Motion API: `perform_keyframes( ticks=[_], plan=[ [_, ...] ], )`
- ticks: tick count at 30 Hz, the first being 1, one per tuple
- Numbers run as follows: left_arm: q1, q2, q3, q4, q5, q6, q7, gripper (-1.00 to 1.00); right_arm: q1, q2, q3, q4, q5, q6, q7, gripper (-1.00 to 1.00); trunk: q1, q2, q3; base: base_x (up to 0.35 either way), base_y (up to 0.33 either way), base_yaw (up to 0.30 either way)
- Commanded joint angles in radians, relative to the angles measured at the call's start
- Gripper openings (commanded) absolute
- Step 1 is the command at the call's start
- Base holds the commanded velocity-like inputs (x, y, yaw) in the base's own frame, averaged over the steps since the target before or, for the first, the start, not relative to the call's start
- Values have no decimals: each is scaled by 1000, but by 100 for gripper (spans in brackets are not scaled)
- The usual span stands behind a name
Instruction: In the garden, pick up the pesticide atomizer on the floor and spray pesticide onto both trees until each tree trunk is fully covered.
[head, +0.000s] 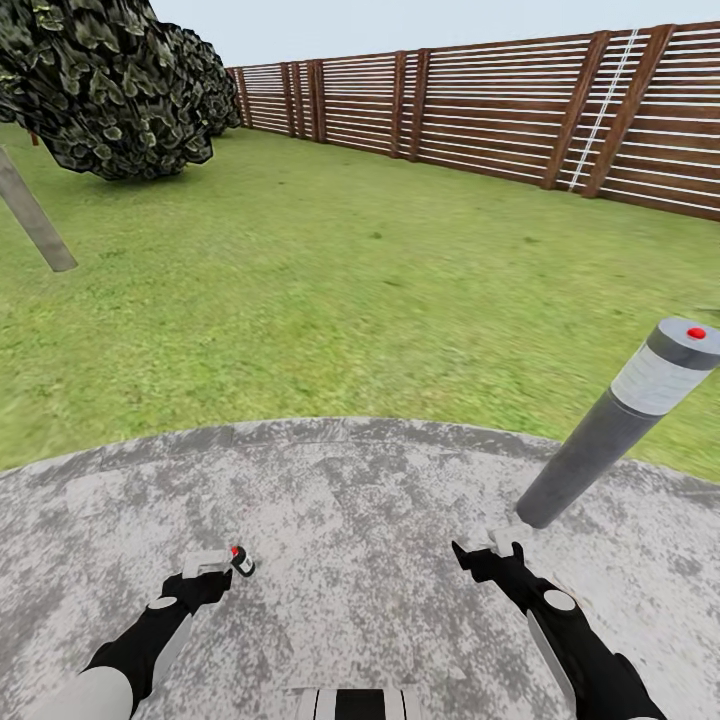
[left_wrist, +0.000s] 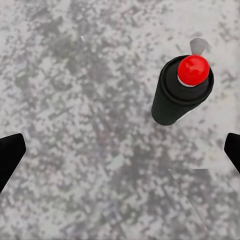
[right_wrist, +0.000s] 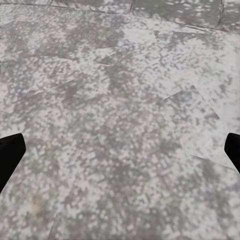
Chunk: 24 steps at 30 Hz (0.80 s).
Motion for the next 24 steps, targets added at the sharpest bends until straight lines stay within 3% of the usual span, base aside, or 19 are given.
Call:
perform_keyframes(
  ticks=[1,7,9,12,14,24],
  plan=[
    [0,-1,0,-1,5,3,1,100,0,-1,1,-2,0,5,2,100,0,0,-1,0,0,0],
    [0,-1,-3,0,3,2,-2,100,0,-1,1,-2,0,5,2,100,0,0,-1,0,0,-91],
    [-1,-1,-27,0,3,2,-17,100,0,-1,1,-2,0,5,2,100,0,0,-1,0,0,-198],
    [-1,1,-99,0,3,2,-44,100,0,-1,1,-2,0,5,2,100,0,0,-1,0,0,-65],
    [-2,1,-119,0,4,1,-50,100,0,-1,1,-2,0,5,2,100,0,0,-1,0,0,-19],
    [-2,9,-132,0,4,2,-54,100,0,-1,0,-2,0,5,2,100,0,0,-1,0,0,-2]
  ],
)
